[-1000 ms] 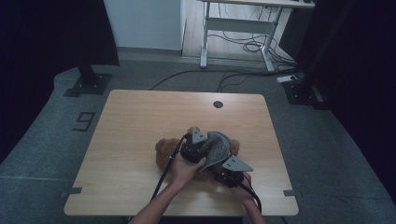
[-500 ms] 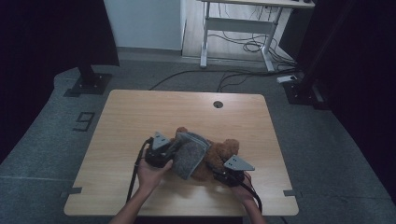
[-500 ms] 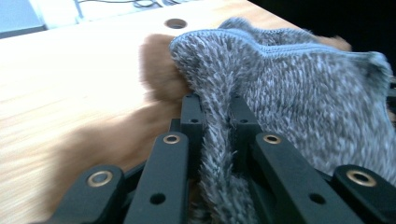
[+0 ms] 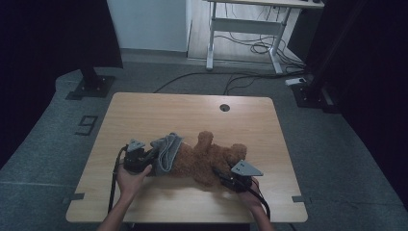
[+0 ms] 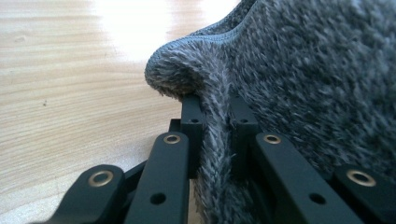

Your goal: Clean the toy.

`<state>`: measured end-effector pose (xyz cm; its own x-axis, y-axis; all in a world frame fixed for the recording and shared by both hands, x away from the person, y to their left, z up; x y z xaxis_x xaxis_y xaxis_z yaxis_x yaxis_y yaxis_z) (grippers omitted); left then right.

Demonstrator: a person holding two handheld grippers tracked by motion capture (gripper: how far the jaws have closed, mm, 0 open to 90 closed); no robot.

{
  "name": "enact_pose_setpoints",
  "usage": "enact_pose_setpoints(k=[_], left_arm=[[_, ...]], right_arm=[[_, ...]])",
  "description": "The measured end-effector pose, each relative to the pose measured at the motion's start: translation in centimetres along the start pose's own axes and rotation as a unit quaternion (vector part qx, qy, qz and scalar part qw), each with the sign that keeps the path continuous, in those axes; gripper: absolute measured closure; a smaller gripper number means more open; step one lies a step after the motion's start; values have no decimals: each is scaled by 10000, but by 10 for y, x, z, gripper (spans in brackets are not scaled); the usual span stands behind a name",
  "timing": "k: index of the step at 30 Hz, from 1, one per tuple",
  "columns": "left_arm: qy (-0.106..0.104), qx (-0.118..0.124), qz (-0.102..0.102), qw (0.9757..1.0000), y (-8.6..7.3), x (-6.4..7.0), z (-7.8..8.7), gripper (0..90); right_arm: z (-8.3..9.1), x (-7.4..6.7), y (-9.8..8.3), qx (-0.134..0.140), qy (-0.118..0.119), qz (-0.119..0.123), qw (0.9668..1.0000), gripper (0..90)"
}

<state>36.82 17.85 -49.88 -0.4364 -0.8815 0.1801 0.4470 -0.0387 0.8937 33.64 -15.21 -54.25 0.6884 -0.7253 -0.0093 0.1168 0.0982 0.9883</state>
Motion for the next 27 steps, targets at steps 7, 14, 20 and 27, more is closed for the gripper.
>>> enact_pose_setpoints(k=[7,14,20,27], left_arm=[[47,164,-873,9960,34,45,-11,803],[-393,129,-1273,9910,43,96,-37,805],[-319,-101,-1712,9847,36,122,-54,806],[-243,-177,-1379,9900,35,93,-46,812]], right_arm=[[0,0,0,7,-7,-16,10000,550],[0,1,-1,16,1,-24,10000,550],[0,2,-1,5,-8,-37,10000,549],[-1,-1,0,20,65,-24,10000,549]])
Point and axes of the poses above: each handheld gripper's, and its own axes: z roughly backward along the jaws, y roughly out of its top, x roughly to its right, the point moved 3 cm from there along -z, roughly forward along the jaws, and after that the axes turned 10 degrees about x, right-handed, at the moved point
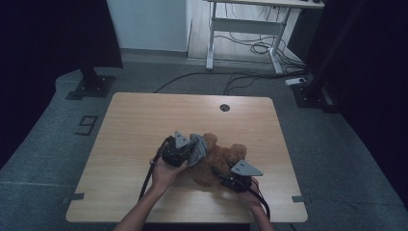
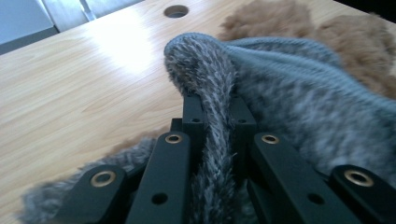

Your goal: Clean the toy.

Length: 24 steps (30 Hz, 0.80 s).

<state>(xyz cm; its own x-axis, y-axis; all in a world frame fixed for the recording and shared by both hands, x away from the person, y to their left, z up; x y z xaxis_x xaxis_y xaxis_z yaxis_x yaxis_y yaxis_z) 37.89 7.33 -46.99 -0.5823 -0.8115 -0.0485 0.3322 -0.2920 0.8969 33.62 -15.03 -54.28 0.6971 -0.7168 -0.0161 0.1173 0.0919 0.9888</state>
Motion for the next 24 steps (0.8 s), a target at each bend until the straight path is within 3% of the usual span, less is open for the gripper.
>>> enact_pose_setpoints(k=[10,14,16,18,21,24], left_arm=[[299,24,386,9988,-12,-42,26,809],[373,-15,631,9973,-29,-57,36,810],[501,-160,675,9963,-41,-65,39,810],[496,-293,848,9947,-52,-73,41,809],[302,-72,1113,9933,-60,-81,48,809],[253,310,1153,9925,-43,-79,57,812]], right_arm=[[0,-1,0,-6,54,-10,10000,546],[1,-1,0,-9,61,4,10000,543],[2,-1,0,-20,63,8,10000,542],[2,0,0,-19,59,-15,10000,542],[2,1,-1,-10,63,-61,10000,542],[2,1,-1,-7,55,-34,10000,542]])
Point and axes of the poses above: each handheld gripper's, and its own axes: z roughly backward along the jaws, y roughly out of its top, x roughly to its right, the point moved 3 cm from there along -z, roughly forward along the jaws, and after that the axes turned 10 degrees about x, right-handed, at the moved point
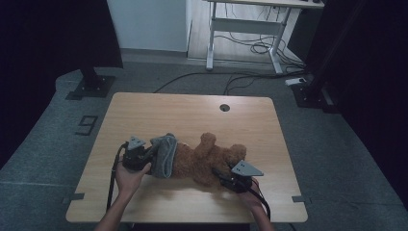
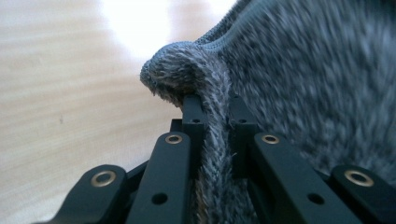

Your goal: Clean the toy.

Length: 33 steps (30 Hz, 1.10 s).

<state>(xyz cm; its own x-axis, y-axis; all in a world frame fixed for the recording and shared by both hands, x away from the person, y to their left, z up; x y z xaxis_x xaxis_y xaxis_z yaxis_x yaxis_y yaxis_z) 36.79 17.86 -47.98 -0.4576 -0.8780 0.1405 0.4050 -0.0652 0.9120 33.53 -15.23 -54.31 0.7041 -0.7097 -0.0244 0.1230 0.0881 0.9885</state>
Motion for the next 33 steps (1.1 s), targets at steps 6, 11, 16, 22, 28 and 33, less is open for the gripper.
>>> enact_pose_setpoints(k=[6,11,16,22,28,33], left_arm=[[-600,530,-463,9957,47,56,-3,815],[-1174,391,-581,9906,63,108,-33,815],[-1616,126,-591,9850,72,157,-72,815],[-1534,-450,-776,9841,58,190,-118,812],[-1009,-940,-1367,9810,40,188,-132,809],[-731,-1130,-1494,9796,43,172,-125,809]], right_arm=[[0,-1,0,-4,-27,20,10000,542],[0,-1,0,-6,-17,11,10000,542],[0,-1,0,17,-22,-2,10000,542],[1,0,-1,13,5,-5,10000,542],[0,0,-2,-23,5,-14,10000,542],[0,-2,-1,-51,-17,-6,10000,542]])
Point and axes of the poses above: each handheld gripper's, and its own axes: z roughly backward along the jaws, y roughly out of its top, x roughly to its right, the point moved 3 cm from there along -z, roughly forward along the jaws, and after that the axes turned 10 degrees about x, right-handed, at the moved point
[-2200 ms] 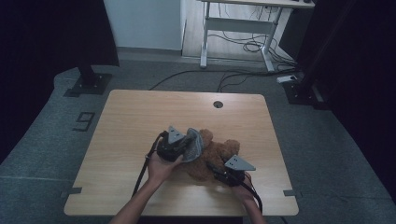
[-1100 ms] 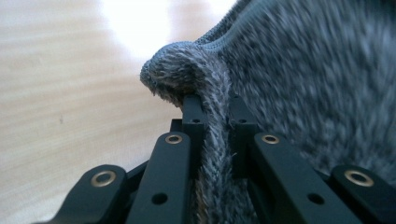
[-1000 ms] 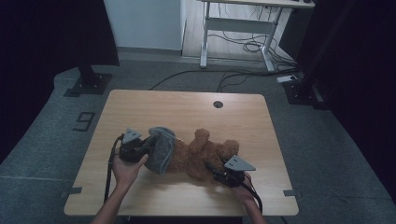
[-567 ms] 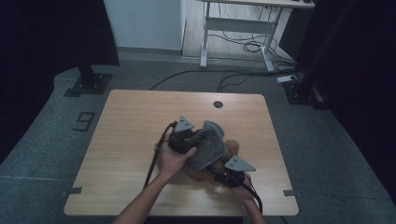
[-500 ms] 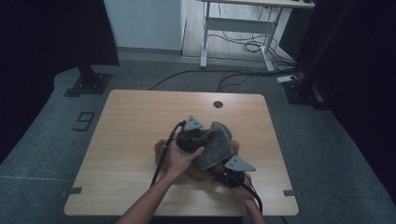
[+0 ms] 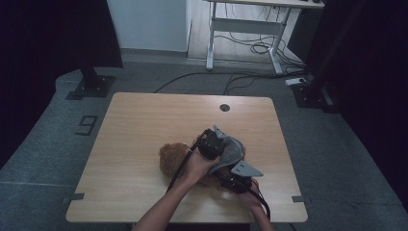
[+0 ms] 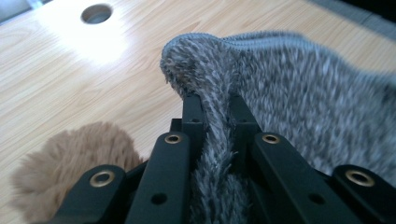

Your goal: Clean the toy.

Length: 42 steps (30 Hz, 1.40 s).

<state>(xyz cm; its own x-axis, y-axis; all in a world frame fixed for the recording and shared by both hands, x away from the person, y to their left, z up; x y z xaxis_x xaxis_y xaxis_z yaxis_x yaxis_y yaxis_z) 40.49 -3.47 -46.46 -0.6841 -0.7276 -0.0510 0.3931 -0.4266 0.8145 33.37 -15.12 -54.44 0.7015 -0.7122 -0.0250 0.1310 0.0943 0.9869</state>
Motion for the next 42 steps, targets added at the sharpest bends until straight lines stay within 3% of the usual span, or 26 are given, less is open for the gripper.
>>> enact_pose_setpoints(k=[5,9,15,22,28,34,38,42], left_arm=[[315,-120,125,9994,-14,-30,18,809],[193,39,500,9986,-30,-52,36,808],[130,199,578,9980,-37,-57,54,806],[210,393,605,9972,-41,-63,71,805],[451,481,819,9945,-60,-86,93,806],[679,425,1140,9902,-84,-114,103,806],[840,331,1232,9883,-94,-127,107,806],[717,394,1132,9902,-88,-120,105,807]], right_arm=[[0,1,0,18,-38,-31,10000,541],[-1,0,0,35,-18,-34,10000,539],[-1,-1,0,23,16,-8,10000,537],[-1,-1,0,25,26,-15,10000,537],[-1,1,0,40,3,-72,10000,537],[-1,1,-1,45,-9,-100,9999,537],[-1,1,-1,71,-20,-125,9999,537],[-1,2,-1,76,-23,-147,9999,538]])
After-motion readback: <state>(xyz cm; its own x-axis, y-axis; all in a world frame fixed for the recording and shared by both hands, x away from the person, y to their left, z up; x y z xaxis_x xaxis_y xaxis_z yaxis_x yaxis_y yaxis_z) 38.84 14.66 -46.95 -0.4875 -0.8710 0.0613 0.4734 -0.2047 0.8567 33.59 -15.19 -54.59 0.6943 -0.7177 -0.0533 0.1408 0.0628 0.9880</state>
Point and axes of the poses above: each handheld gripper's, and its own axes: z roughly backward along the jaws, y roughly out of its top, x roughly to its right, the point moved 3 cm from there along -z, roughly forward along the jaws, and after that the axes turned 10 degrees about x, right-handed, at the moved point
